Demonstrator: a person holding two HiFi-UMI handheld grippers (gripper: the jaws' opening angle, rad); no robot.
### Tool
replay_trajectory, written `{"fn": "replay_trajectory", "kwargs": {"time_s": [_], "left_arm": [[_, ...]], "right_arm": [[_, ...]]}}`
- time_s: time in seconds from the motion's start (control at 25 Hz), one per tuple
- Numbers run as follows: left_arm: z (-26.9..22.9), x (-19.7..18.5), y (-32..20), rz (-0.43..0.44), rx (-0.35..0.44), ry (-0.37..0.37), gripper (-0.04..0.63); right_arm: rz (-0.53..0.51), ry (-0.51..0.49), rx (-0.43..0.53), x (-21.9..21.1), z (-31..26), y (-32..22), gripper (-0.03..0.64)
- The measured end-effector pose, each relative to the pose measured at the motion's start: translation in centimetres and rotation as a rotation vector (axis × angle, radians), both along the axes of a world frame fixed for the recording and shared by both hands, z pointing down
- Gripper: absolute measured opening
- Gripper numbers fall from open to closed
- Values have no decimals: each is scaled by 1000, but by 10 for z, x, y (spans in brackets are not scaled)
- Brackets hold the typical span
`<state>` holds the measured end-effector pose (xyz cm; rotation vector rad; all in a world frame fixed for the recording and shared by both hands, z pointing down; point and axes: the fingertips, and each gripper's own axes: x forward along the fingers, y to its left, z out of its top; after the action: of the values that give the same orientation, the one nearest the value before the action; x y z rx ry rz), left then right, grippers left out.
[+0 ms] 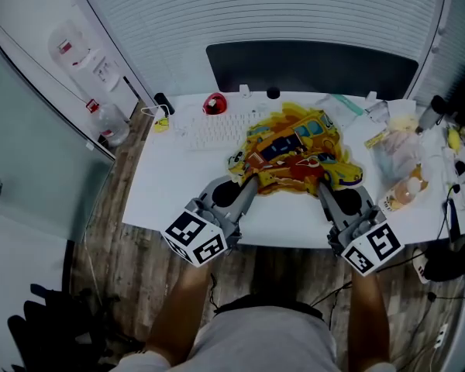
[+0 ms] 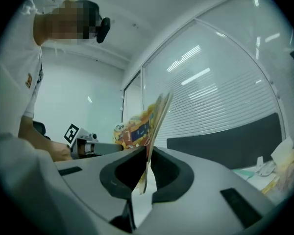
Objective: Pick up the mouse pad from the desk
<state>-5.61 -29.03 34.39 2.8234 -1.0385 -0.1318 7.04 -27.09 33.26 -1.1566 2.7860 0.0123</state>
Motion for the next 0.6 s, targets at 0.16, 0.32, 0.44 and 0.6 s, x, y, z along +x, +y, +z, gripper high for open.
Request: {"fn": "replay_trajectory", "kwargs": {"time_s": [0.16,0.32,0.44,0.6], "left_arm": [[-7,0,0,-76,62,-18,23],[-13,1,0,-131,100,-12,23],[-18,-1,2,-159,127,-12,23],[-24,-1,4,-167,144,-13,23]], "right_arm": [[64,45,39,-2,-6,1,34],[101,63,68,-2,-13,2,29],[121,71,88,-2,-17,3,28],[135,59,95,-2,-19,3,25]]}}
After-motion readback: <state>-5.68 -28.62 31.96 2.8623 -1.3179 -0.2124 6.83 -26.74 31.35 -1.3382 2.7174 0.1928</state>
